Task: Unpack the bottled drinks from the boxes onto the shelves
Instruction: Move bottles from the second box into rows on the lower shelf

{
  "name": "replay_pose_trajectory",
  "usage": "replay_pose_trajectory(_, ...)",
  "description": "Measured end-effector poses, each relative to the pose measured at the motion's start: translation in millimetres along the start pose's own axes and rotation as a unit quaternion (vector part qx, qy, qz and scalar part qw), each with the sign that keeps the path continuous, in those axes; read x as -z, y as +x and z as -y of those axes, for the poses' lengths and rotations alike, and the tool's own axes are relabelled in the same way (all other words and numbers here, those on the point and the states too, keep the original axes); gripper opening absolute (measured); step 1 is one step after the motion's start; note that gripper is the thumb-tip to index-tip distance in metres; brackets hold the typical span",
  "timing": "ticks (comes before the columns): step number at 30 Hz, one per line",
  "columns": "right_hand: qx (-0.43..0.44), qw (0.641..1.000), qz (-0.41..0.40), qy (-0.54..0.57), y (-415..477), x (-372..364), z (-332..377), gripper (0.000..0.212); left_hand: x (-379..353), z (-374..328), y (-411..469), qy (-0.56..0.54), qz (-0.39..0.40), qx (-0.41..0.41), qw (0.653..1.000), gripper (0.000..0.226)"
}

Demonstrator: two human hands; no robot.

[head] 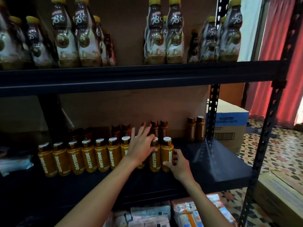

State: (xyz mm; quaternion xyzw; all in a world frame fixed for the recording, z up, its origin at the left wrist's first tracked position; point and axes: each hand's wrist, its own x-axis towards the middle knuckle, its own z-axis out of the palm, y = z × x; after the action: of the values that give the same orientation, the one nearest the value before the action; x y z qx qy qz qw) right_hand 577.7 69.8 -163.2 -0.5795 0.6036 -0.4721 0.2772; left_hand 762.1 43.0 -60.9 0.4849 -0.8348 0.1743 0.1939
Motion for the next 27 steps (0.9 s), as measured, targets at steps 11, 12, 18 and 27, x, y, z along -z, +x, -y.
replay_pose_trajectory(11, -0.001, 0.993, 0.017, -0.12, 7.4, -16.2, -11.2, 0.069, 4.9, -2.7, 17.0, 0.007, 0.068, 0.061, 0.996, 0.055)
replay_pose_trajectory(12, 0.004, 0.992, 0.014, -0.127, 7.9, -16.2, -11.1, 0.065, 3.3, -1.6, 16.1, 0.003, 0.067, 0.063, 0.996, 0.054)
replay_pose_trajectory(18, 0.005, 0.991, -0.002, -0.133, 9.2, -16.4, -13.7, 0.068, 0.7, -0.2, 14.8, -0.004, 0.062, 0.068, 0.996, 0.052)
replay_pose_trajectory(27, -0.013, 0.989, -0.02, -0.145, 9.3, -19.9, -11.4, 0.048, -2.7, 0.5, 7.8, -0.035, 0.056, 0.072, 0.995, 0.052)
